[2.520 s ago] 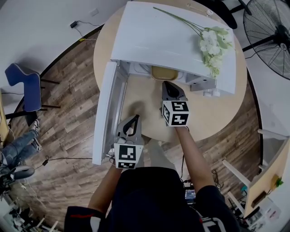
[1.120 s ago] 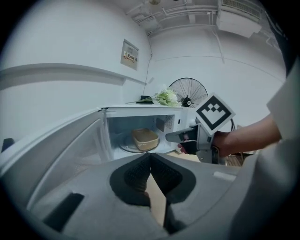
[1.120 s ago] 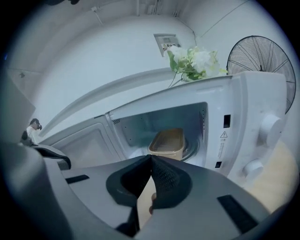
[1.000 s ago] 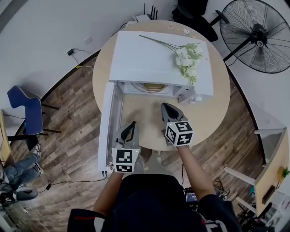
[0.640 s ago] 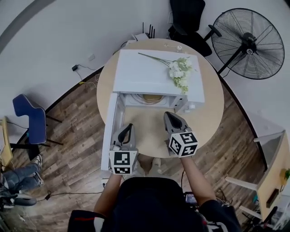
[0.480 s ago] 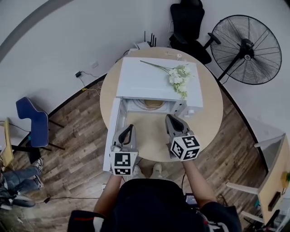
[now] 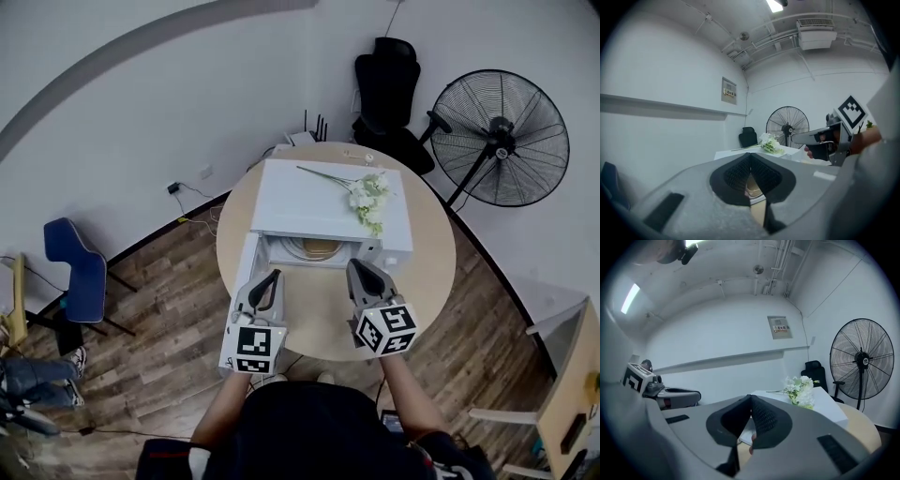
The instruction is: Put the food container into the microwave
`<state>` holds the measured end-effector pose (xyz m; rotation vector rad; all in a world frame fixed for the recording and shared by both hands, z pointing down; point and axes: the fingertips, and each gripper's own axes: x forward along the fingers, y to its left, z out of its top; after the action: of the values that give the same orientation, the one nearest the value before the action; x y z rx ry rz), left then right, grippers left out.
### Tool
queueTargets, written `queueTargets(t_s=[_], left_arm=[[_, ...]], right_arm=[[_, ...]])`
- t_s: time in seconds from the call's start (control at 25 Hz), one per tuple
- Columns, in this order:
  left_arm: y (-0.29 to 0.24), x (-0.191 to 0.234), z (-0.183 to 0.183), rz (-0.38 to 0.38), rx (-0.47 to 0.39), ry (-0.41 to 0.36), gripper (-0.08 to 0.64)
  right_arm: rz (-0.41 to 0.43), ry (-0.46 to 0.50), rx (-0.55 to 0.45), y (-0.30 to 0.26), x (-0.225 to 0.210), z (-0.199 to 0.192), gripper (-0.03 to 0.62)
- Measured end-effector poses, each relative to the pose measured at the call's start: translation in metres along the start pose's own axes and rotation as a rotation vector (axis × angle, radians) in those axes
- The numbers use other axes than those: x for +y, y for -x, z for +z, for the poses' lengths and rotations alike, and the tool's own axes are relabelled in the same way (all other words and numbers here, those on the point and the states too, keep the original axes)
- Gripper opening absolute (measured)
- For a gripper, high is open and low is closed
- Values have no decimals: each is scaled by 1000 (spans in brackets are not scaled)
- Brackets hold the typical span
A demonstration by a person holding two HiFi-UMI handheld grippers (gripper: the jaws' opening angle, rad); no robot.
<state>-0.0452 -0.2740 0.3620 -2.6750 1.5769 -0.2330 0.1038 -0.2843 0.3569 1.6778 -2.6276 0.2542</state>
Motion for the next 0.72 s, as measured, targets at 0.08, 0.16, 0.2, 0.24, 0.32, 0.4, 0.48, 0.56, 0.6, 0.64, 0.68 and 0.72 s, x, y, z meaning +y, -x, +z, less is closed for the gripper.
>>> queueTargets(t_s=[0.08,0.16,0.2,0.24,0.32,0.4,0.48,0.56,0.6,0.64,0.68,0.72], left_arm=[[2,0,5,-6,-9,-7,15],[3,-1,10,-9,-15,-16,15],[4,-1,12,-9,-16,-21,14],[4,-1,13,-8,-18,-25,15],[5,-2,16,-5,-21,-31,15],[6,-3,17,-5,-23,-35,15],[7,-4,19,-3,-25,-39,15],[8,-5,20,0,-27,-44,15],[9,-5,20,1,-28,-45,15],[9,-6,21,2,-28,-46,15],[10,-7,21,2,-29,-45,15],[10,-8,21,3,-30,-44,15]], right_arm=[[-1,8,-19,3,3,8,11],[-2,16,-34,6,4,15,11],[-3,20,-37,7,4,16,11],[-3,23,-40,8,5,18,11],[-1,19,-47,9,5,19,11],[4,18,-58,12,7,21,11],[8,34,-66,13,10,23,11],[14,47,-70,14,14,24,11],[17,50,-71,14,16,24,11],[19,52,-72,15,17,24,11],[21,52,-72,15,18,24,11],[22,52,-72,16,18,23,11]])
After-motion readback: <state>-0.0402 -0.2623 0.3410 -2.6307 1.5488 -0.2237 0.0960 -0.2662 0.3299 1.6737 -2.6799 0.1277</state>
